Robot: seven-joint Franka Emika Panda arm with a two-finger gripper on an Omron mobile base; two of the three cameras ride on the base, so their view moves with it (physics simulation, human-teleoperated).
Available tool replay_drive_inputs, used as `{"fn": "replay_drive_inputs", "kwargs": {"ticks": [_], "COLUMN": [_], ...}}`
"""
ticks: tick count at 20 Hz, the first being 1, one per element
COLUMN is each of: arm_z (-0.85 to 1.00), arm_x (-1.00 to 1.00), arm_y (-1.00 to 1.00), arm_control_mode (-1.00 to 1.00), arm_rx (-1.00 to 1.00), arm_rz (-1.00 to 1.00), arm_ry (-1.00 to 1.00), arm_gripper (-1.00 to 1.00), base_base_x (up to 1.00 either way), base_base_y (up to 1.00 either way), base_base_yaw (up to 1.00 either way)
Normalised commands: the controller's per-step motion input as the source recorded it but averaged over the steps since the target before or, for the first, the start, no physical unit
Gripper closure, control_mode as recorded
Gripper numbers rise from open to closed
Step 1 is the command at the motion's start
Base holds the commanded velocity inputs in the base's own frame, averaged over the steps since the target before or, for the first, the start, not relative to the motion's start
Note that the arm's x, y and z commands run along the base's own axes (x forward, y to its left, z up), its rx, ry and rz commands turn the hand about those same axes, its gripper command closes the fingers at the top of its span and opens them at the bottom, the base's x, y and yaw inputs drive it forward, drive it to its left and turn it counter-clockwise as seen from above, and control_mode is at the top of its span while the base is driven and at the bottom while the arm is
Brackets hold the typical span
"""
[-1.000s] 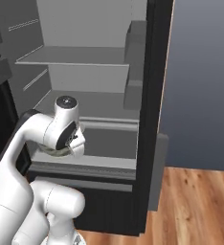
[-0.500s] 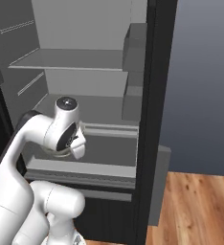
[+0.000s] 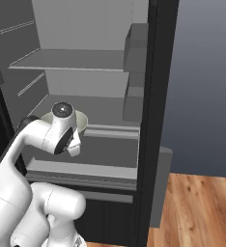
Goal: Place one of the steaks on the plate and the other in the bowl. Then place the bowl in the fridge.
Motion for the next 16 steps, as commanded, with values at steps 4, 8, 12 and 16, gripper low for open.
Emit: {"fn": "replay_drive_inputs", "kwargs": {"ticks": [4,8,12,16], "arm_z": [0.01,0.00,0.00,0.01], "arm_x": [0.61,0.76,0.97,0.91], "arm_y": [0.42,0.00,-0.03,0.01], "arm_control_mode": [-1.00,-1.00,-1.00,-1.00], "arm_rx": [0.00,0.00,0.00,-0.02], "arm_rz": [-0.37,-0.20,-0.10,0.00], "arm_ry": [0.00,0.00,0.01,0.06], "arm_gripper": [1.00,1.00,1.00,1.00], "base_base_x": [0.00,0.00,0.00,0.00], "base_base_y": [0.00,0.00,0.00,0.00], "base_base_yaw": [0.00,0.00,0.00,0.00]}}
